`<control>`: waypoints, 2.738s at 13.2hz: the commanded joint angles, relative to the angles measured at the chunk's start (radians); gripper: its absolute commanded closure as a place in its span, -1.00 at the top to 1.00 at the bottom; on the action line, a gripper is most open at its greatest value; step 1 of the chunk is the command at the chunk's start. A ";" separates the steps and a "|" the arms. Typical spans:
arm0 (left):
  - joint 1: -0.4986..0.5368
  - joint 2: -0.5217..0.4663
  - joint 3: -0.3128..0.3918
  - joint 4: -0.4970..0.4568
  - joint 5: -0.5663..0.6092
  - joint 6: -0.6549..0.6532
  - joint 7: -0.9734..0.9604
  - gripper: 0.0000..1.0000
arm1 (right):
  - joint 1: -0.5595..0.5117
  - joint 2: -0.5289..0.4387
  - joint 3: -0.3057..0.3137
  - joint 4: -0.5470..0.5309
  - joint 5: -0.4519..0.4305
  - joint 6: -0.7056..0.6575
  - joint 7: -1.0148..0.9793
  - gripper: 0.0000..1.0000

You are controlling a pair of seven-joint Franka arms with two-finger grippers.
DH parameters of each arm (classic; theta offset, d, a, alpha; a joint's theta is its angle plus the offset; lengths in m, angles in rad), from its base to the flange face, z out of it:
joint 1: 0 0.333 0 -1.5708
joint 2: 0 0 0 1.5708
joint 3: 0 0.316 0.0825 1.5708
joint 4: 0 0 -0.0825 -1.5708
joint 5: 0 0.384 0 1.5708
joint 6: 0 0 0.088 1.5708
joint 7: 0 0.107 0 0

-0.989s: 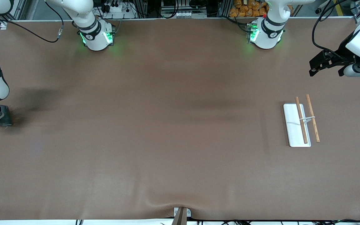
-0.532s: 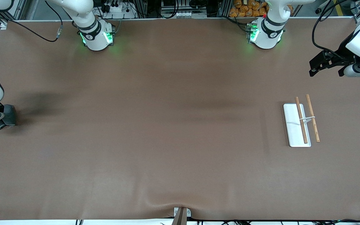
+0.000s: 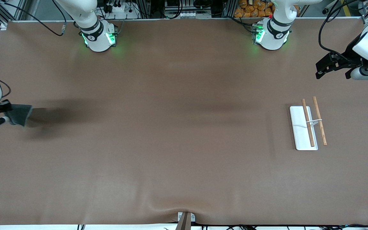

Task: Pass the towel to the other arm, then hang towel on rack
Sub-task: 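Grasp the grey towel with the right gripper and lift it, then carry the towel toward the middle while the left gripper reaches toward it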

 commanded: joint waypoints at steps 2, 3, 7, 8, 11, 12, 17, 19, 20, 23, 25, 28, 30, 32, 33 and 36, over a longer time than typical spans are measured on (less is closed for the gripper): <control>-0.001 -0.002 0.002 -0.004 -0.012 0.014 0.016 1.00 | 0.139 -0.081 -0.009 -0.026 0.131 -0.151 0.269 -1.00; -0.001 0.000 0.002 -0.004 -0.012 0.017 0.016 1.00 | 0.180 -0.097 -0.009 -0.028 0.157 -0.191 0.373 -1.00; -0.003 0.015 0.002 -0.004 -0.012 0.043 0.014 1.00 | 0.330 -0.140 -0.009 -0.028 0.405 -0.303 0.821 -1.00; -0.004 0.023 0.000 -0.004 -0.012 0.046 0.014 1.00 | 0.385 -0.148 -0.009 -0.028 0.466 -0.304 0.971 -1.00; -0.010 0.037 -0.001 -0.002 -0.012 0.073 0.014 1.00 | 0.548 -0.150 -0.009 -0.022 0.608 -0.256 1.340 -1.00; -0.017 0.047 -0.007 -0.002 -0.012 0.084 0.013 1.00 | 0.583 -0.150 -0.009 -0.014 0.678 -0.223 1.439 -1.00; -0.020 0.113 -0.043 -0.002 -0.012 0.156 -0.006 1.00 | 0.787 -0.138 -0.009 0.060 0.965 0.050 1.862 -1.00; -0.020 0.145 -0.055 -0.002 -0.012 0.188 -0.009 1.00 | 0.861 -0.121 -0.011 0.093 1.053 0.214 2.004 -1.00; -0.020 0.162 -0.062 -0.002 -0.012 0.205 -0.010 1.00 | 0.902 -0.110 -0.011 0.101 1.095 0.298 2.079 -1.00; -0.023 0.211 -0.087 -0.002 -0.012 0.256 -0.052 1.00 | 0.993 -0.067 -0.011 0.130 1.130 0.532 2.256 -1.00; -0.024 0.244 -0.111 0.001 -0.012 0.290 -0.111 1.00 | 1.062 -0.003 -0.011 0.196 1.140 0.639 2.359 -1.00; -0.033 0.306 -0.128 0.004 -0.015 0.339 -0.158 1.00 | 1.124 0.063 -0.011 0.256 1.163 0.764 2.444 -1.00; -0.046 0.358 -0.128 0.006 -0.088 0.405 -0.162 1.00 | 1.133 0.066 -0.011 0.256 1.165 0.766 2.442 -1.00; -0.034 0.415 -0.128 0.007 -0.212 0.478 -0.162 1.00 | 1.142 0.065 -0.011 0.256 1.165 0.766 2.445 -1.00; -0.033 0.438 -0.127 0.007 -0.272 0.512 -0.164 1.00 | 1.142 0.065 -0.011 0.258 1.165 0.766 2.445 -1.00; -0.043 0.494 -0.127 0.007 -0.412 0.575 -0.230 1.00 | 1.139 0.065 -0.011 0.259 1.165 0.764 2.444 -1.00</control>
